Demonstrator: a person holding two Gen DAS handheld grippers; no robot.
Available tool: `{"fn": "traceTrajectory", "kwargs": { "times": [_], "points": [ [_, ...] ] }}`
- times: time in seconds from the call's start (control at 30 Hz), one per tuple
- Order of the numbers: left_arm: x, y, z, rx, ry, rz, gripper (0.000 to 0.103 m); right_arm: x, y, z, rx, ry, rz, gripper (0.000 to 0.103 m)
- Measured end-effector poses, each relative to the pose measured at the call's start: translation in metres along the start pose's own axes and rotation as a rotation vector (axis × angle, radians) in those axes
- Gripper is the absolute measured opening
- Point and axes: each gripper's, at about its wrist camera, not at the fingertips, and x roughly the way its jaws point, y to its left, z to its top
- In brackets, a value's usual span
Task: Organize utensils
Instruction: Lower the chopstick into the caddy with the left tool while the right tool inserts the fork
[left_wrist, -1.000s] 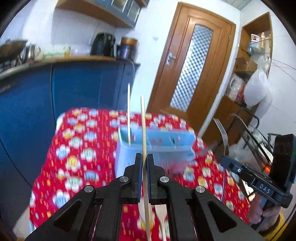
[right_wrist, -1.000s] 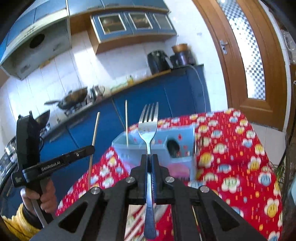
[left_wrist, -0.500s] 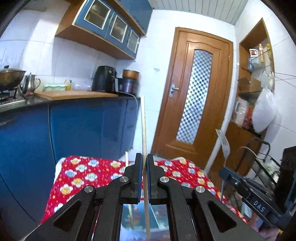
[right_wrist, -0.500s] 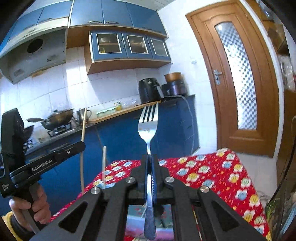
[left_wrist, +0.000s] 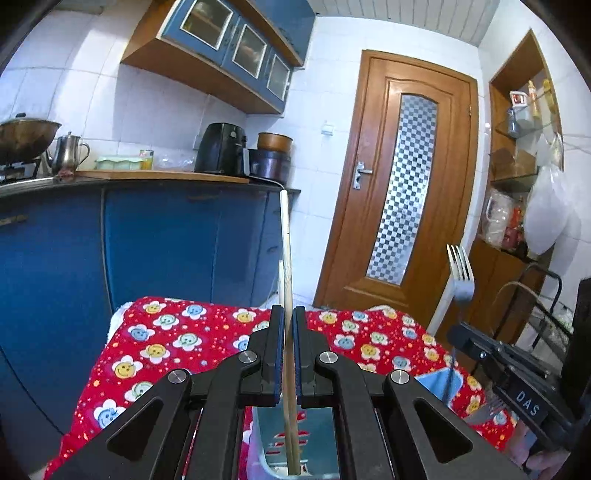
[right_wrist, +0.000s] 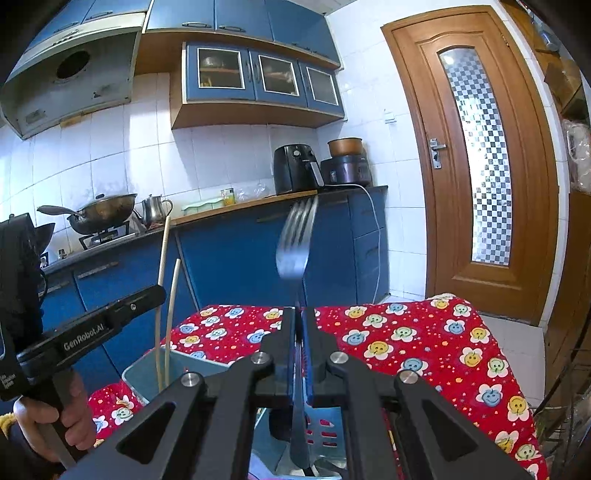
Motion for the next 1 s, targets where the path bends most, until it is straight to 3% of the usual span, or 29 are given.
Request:
{"fn": "traceTrajectory", "kwargs": {
  "times": [0.23, 0.33, 0.4, 0.43, 0.73, 1.0],
  "points": [
    [-0.003, -0.01, -0.01, 0.042, 0.025, -0.007, 0.005, -0.001, 0.002, -0.005, 0.01, 0.028, 0.012, 0.007],
    [-0.005, -0.012, -0.012, 0.052, 0.044, -0.004, 0.022, -0.005, 0.002, -0.003, 0.023, 0.023, 0.023, 0.008],
    [-0.008, -0.014, -0.013, 0.06, 0.051, 0.003, 0.042, -0.008, 0.002, -0.001, 0.027, 0.018, 0.027, 0.014],
    [-0.01, -0.015, -0.013, 0.064, 0.05, 0.003, 0.044, -0.011, 0.003, 0.0, 0.028, 0.015, 0.029, 0.015],
    [-0.035, -0.023, -0.012, 0.092, 0.081, -0.01, 0.051, -0.03, 0.012, 0.001, 0.011, 0.026, 0.029, 0.022],
    [-0.064, -0.025, -0.016, 0.127, 0.106, 0.045, 0.052, -0.054, 0.019, 0.001, -0.006, 0.072, 0.039, 0.023]
  ]
}}
